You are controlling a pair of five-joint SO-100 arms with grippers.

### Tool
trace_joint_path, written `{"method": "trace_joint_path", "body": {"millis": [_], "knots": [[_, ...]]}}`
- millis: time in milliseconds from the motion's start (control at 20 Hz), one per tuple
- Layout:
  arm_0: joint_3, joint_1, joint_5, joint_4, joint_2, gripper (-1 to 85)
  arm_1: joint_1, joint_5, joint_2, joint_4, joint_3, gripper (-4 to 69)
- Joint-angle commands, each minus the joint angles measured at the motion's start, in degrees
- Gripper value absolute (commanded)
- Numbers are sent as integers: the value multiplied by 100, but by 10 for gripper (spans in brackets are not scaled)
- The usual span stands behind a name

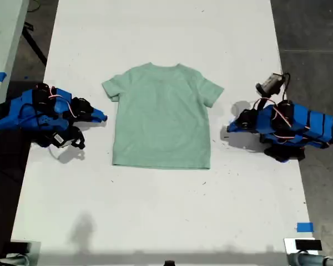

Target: Fold t-shirt

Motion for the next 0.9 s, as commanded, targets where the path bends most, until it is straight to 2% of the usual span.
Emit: {"method": "trace_joint_path", "body": {"millis": [0, 100, 150, 300, 400, 450, 500, 600, 850], "knots": [[-26, 211, -62, -132, 26, 0, -53, 870, 18, -79, -62, 26], [-26, 615, -62, -105, 26, 0, -123, 703, 26, -62, -62, 15], [-26, 571, -62, -35, 26, 0, -114, 527, 26, -70, -62, -11], [-44, 598, -26, -123, 26, 0, 123, 475, 26, -70, -62, -12], [-149, 659, -26, -149, 26, 48, 141, 413, 35, -105, -62, -12], [-229, 738, -79, -290, 26, 36, 123, 316, 35, -193, -97, -12], [-246, 668, -114, -536, 26, 1, 114, 229, 35, -316, -149, -12], [-352, 483, -281, -809, 0, 1, 149, 53, 26, -439, -396, -12], [-1731, -299, -149, -800, -1222, 0, 747, -694, -738, -281, -1617, -12]]}}
